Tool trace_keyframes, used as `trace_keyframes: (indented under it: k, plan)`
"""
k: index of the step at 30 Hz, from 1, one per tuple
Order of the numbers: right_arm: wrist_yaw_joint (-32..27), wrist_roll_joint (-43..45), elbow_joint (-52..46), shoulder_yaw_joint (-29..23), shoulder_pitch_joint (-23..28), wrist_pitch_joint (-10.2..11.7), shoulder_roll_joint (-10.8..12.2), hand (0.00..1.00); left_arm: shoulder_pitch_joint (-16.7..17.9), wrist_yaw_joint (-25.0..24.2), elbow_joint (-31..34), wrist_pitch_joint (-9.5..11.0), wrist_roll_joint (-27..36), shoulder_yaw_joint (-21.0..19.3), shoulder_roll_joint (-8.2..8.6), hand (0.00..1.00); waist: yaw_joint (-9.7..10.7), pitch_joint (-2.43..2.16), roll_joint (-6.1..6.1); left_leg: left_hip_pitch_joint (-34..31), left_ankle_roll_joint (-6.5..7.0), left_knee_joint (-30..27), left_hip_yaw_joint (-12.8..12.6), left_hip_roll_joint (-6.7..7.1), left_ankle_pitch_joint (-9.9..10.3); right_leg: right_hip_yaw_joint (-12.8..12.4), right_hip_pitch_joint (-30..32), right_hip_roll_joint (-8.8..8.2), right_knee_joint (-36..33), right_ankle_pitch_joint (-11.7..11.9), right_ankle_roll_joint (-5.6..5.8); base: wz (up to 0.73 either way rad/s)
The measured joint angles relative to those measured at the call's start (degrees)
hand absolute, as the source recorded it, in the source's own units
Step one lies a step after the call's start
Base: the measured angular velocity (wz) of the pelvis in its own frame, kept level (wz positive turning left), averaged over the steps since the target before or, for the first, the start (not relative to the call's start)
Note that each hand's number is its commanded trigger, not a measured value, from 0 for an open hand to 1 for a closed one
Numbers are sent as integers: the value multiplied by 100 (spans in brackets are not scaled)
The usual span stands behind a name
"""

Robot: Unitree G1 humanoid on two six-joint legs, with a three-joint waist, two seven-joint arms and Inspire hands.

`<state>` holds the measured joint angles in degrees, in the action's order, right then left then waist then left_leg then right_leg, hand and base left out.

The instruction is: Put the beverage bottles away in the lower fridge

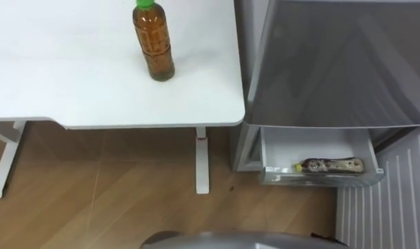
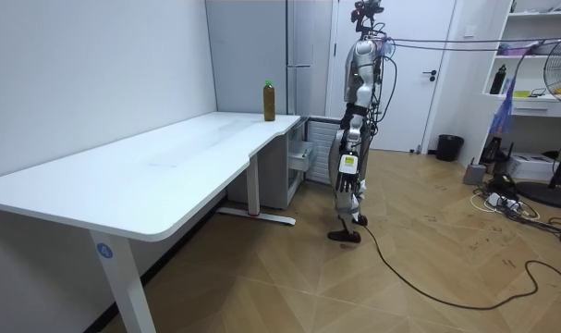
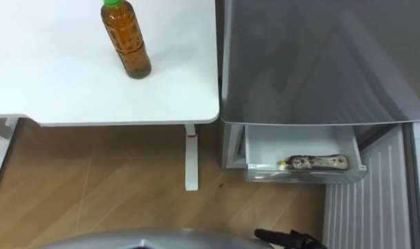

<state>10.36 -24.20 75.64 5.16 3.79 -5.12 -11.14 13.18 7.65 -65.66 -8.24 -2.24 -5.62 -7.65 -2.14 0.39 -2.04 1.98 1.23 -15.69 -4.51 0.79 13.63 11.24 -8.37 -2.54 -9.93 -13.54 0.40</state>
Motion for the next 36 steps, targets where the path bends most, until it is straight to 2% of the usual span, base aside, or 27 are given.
trace_keyframes:
  k: [3,5,7,8,9,12,13,14,15,19,22,24,27,29,33,36]
  plan:
    - [-95,127,2,33,-48,-3,12,0,-44,172,16,-24,34,-65,5,0,-3,0,-2,-11,-1,-9,17,1,0,30,-28,4,31,0,-1,8]
    - [-147,190,-3,36,-97,-1,12,0,-47,401,221,-14,181,-260,8,0,-8,0,0,-30,-2,-17,52,4,1,63,-21,5,51,0,-1,6]
    - [-151,190,-5,38,-111,1,11,0,-56,645,404,9,478,-354,8,0,-7,-1,10,-45,-3,-10,59,5,1,78,-2,4,49,-1,-1,2]
    - [-159,190,-13,36,-114,1,12,0,-62,793,563,19,714,-453,13,0,-7,-29,43,-41,-3,4,65,11,0,86,-3,-1,42,-1,-1,0]
    - [-173,190,-3,40,-122,0,12,0,-71,954,678,105,965,-543,12,0,-14,-8,9,-32,-3,12,63,15,-1,82,-15,-1,30,-1,-1,0]
    - [-234,218,-2,30,-75,2,12,0,-94,1364,941,238,1794,-812,3,0,-28,-28,50,-5,-2,47,58,26,-1,47,-23,-3,39,0,-1,-2]
    - [-240,243,-2,16,-70,2,12,0,-91,1445,1013,242,1912,-875,2,0,-28,-11,18,5,-2,56,63,26,-1,45,-26,-4,39,0,-1,-5]
    - [-262,310,-12,-40,-51,3,18,0,-88,1606,1141,260,2085,-991,1,0,-23,-35,60,41,-2,96,60,26,-1,33,-35,-6,38,0,-1,-7]
    - [-274,436,-53,-124,-28,3,22,0,-67,1779,1365,274,2171,-1041,1,0,-28,-38,68,75,-2,118,48,25,-1,8,-48,-6,34,0,0,-9]
    - [-285,696,-357,-271,180,25,13,0,60,2266,2334,383,2205,-1224,21,0,-125,-37,64,105,-2,148,37,22,-1,0,-56,-3,23,1,0,-2]
    - [-333,903,-571,-338,287,88,12,0,56,2764,3082,713,2193,-1305,18,0,-139,-46,81,114,-2,218,64,29,-1,46,-69,-6,21,1,0,2]
    - [-335,1070,-583,-399,311,179,12,0,46,3098,3538,1009,2195,-1336,19,0,-138,-53,90,163,-8,218,60,33,-9,29,-83,-4,14,1,0,-5]
    - [-322,1083,-605,-406,317,269,11,0,47,3345,4304,1125,2287,-1334,21,0,-138,-58,87,164,-9,206,63,33,-9,26,-87,-4,18,2,0,-1]
    - [-274,1086,-644,-420,337,275,11,0,45,3351,4689,1270,2251,-1327,21,0,-139,-60,91,165,-8,210,62,38,-9,17,-86,-7,21,2,0,0]
    - [-177,1212,-695,-437,356,322,9,0,47,3318,5699,1317,1797,-1150,7,0,-126,-59,90,166,-6,206,64,46,-10,29,-95,-18,24,4,3,0]
    - [-139,1344,-700,-430,311,361,18,0,21,2976,6491,1330,1562,-955,-12,0,-89,-56,89,142,-3,206,66,50,-12,26,-72,-21,27,6,7,0]
